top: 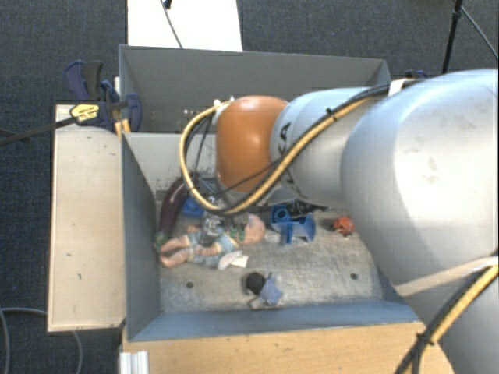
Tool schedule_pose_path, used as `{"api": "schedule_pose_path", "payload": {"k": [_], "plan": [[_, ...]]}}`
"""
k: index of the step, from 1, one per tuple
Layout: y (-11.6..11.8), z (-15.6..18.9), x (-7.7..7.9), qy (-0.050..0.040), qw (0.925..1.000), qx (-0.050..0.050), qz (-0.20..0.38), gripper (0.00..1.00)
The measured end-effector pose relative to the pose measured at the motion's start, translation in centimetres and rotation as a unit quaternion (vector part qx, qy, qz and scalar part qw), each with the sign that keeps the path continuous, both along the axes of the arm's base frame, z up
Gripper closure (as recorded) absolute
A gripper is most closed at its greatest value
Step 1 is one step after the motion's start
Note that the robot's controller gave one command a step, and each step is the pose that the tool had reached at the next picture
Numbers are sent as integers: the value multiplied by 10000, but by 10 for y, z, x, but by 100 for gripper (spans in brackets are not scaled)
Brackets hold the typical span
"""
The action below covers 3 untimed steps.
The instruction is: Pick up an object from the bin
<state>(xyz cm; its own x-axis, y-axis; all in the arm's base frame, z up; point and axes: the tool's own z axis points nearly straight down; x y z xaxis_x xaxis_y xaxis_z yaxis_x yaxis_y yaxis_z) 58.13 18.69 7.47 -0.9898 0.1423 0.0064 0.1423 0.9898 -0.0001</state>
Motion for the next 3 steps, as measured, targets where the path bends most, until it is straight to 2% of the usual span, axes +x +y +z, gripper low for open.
{"api": "schedule_pose_path", "payload": {"k": [3], "plan": [[0,3,-1,-3,10000,0,-6,100]]}}
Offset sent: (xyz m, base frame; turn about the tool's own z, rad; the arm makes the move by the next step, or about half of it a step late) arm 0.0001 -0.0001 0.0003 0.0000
